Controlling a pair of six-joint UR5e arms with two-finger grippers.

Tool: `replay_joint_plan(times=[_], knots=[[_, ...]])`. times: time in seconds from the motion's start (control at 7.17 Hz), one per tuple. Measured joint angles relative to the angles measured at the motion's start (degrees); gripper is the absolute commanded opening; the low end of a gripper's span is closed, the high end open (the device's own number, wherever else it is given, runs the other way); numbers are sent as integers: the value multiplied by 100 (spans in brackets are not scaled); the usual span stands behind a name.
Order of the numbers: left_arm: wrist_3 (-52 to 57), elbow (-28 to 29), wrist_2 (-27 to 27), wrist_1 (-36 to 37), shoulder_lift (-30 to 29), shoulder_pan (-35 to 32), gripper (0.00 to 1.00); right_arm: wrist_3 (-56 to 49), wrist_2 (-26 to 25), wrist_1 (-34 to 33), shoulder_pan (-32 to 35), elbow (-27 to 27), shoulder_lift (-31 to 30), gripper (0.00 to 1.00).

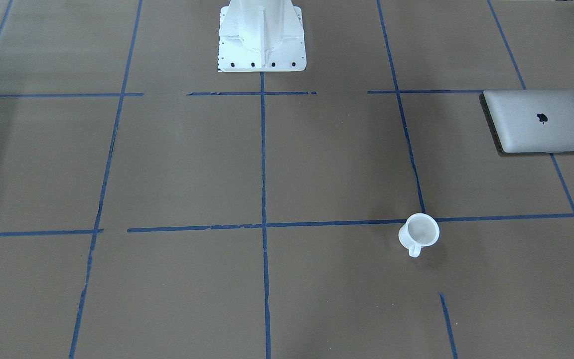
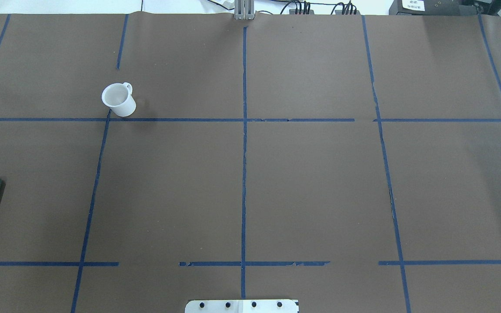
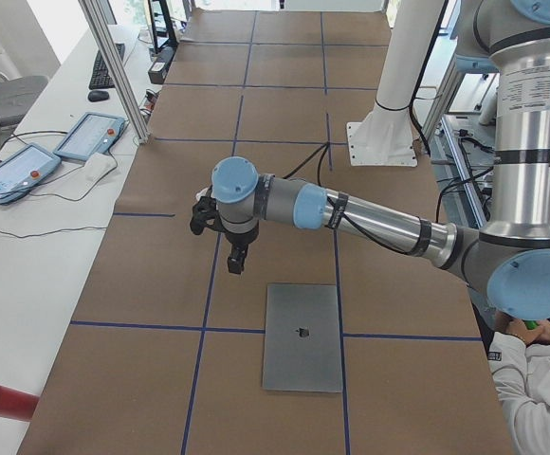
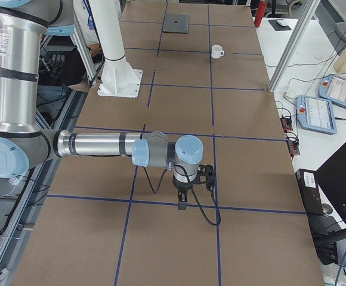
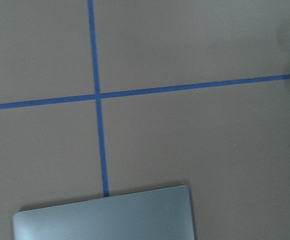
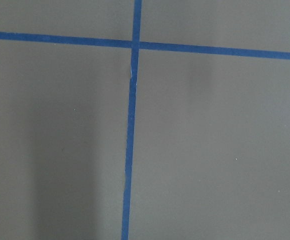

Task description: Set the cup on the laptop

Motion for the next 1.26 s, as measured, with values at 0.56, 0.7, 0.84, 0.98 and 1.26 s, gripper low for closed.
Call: replay_joint_plan(times=[0.56, 0.7, 0.84, 0.98, 1.26], knots=[[-2651, 1683, 595, -752, -2556, 1862, 96, 0, 0, 6, 0, 0, 0, 100], [-2827, 2318, 839, -1094, -2963, 2084, 96, 0, 0, 3, 0, 0, 0, 100], [-2882, 2883, 1075, -1382, -3268, 2212, 96, 0, 0, 1, 0, 0, 0, 100], [-2914, 3514, 1261, -1574, -3645, 2318, 95, 0, 0, 0, 0, 0, -1, 100], [-2967, 4384, 1571, -2029, -4117, 2502, 86, 0, 0, 4, 0, 0, 0, 100]])
